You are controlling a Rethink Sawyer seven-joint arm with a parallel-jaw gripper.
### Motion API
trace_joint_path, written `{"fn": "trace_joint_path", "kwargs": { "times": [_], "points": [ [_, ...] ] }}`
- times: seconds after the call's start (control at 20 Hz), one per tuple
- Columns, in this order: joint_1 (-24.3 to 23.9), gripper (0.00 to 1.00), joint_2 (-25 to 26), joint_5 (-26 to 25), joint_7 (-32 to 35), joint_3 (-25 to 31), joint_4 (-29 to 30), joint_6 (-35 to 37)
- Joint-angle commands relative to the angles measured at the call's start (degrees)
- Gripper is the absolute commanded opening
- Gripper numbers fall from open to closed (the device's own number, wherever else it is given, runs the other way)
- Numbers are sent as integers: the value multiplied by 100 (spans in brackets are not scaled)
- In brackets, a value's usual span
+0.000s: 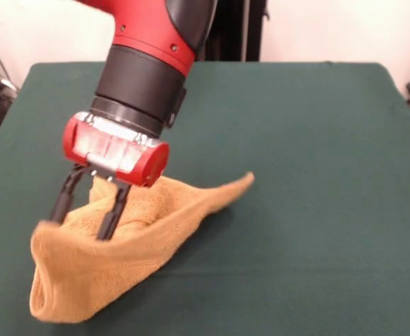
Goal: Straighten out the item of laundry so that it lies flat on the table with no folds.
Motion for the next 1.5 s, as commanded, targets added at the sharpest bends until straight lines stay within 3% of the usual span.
{"fn": "trace_joint_path", "kwargs": {
  "times": [0.05,0.25,0.55,0.75,0.9,1.05,1.15,1.3,1.5],
  "points": [
    [275,100,979,464,728,99,-289,-1864],
    [337,100,795,776,810,116,134,-2359],
    [73,100,732,511,1133,652,218,-1765],
    [69,100,753,442,1101,639,188,-1737],
    [-29,100,667,343,1145,867,311,-1055],
    [52,100,440,879,905,859,706,675],
    [540,100,404,1441,760,161,793,1342],
    [356,100,-121,1181,1080,525,1242,1491],
    [441,100,-678,957,977,341,1434,1917]
  ]
}}
